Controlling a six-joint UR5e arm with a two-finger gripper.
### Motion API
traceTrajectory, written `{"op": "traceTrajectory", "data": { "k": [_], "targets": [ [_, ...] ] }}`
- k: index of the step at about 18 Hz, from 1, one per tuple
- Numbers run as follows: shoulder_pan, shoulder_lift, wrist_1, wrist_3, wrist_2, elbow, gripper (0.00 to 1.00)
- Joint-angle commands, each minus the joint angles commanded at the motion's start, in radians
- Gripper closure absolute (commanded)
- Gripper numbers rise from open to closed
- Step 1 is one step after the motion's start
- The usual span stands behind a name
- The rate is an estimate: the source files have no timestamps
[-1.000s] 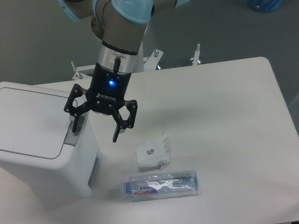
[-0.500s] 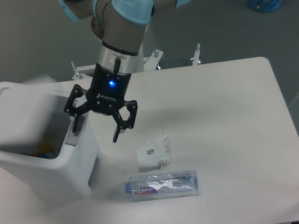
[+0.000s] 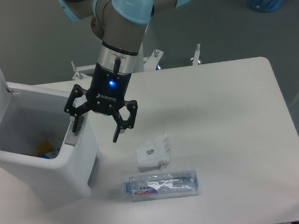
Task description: Open the trash can
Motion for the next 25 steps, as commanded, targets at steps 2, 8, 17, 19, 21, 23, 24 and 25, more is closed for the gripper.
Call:
{"op": "traceTrajectory", "data": {
  "k": [2, 8, 17, 19, 21, 23, 24, 25],
  "targets": [
    [0.005, -0.002, 0.0, 0.0, 0.002, 0.009, 0.0],
    [0.086, 0.0, 0.0, 0.1, 0.006, 0.051, 0.0],
    [0.255, -0.129, -0.005, 0.466, 0.233, 0.064, 0.0],
    [0.255, -0.198, 0.0, 0.515, 0.343, 0.086, 0.0],
    [0.277, -0.247, 0.0, 0.584, 0.399, 0.124, 0.0],
    [0.299, -0.273, -0.005, 0.603, 0.405, 0.173, 0.0],
    [0.299, -0.282, -0.006, 0.603, 0.405, 0.186, 0.0],
    [0.298, -0.288, -0.006, 0.606, 0.406, 0.189, 0.0]
  ]
}}
